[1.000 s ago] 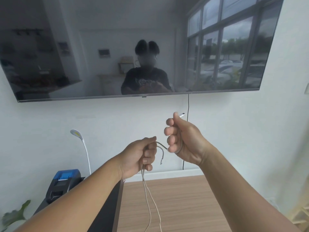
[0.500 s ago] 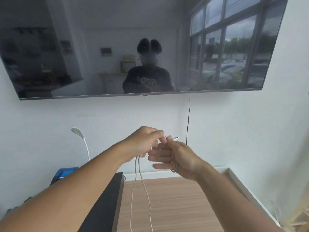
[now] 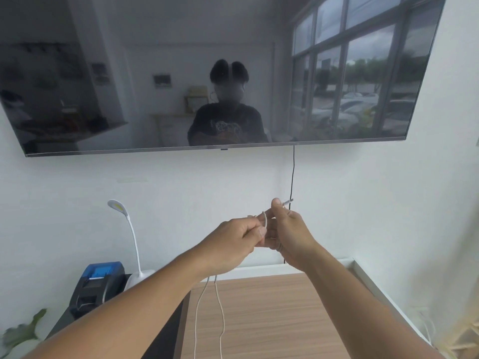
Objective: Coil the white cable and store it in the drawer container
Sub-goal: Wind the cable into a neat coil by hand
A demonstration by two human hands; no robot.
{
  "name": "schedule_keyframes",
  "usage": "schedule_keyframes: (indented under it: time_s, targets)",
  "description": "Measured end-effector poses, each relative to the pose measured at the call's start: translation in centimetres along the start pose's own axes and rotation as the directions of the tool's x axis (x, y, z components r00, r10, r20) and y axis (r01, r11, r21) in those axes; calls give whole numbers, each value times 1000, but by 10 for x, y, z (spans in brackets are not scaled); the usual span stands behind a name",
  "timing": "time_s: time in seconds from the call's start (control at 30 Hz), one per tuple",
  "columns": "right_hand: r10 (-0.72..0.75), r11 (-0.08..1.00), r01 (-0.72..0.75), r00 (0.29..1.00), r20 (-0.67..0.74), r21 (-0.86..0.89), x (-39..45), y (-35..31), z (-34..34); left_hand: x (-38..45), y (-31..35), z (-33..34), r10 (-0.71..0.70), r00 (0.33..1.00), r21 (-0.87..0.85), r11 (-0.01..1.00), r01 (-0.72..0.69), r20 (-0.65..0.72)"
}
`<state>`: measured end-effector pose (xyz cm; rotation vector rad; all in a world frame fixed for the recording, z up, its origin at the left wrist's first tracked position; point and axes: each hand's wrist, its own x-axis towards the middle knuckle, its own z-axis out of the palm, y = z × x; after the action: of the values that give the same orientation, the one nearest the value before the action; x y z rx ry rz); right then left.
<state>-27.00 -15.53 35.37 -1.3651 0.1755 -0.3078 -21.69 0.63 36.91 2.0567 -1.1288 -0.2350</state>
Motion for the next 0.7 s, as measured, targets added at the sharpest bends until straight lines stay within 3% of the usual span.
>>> schedule_keyframes:
  time_s: [0.13, 0.23, 0.4, 0.53, 0.7]
  targets:
    - [1, 980, -41, 980, 199, 197, -2, -2, 6, 5, -1, 0, 36, 994, 106, 994, -25, -102]
    - [45, 967, -98, 974, 221, 235, -2, -2, 13, 6, 2, 0, 54, 993, 123, 992, -41, -109]
    - [68, 958, -106, 987, 146, 266, -4, -2, 13, 1, -3, -4, -43, 999, 107, 993, 46, -23]
    - [2, 950, -4, 1000, 5, 313, 0, -2, 7, -7, -11, -8, -197, 978, -210, 961, 179, -67]
    - [-62, 919, 91, 994, -89, 384, 5, -12, 5, -15, -18, -3, -157, 987, -123, 979, 161, 40]
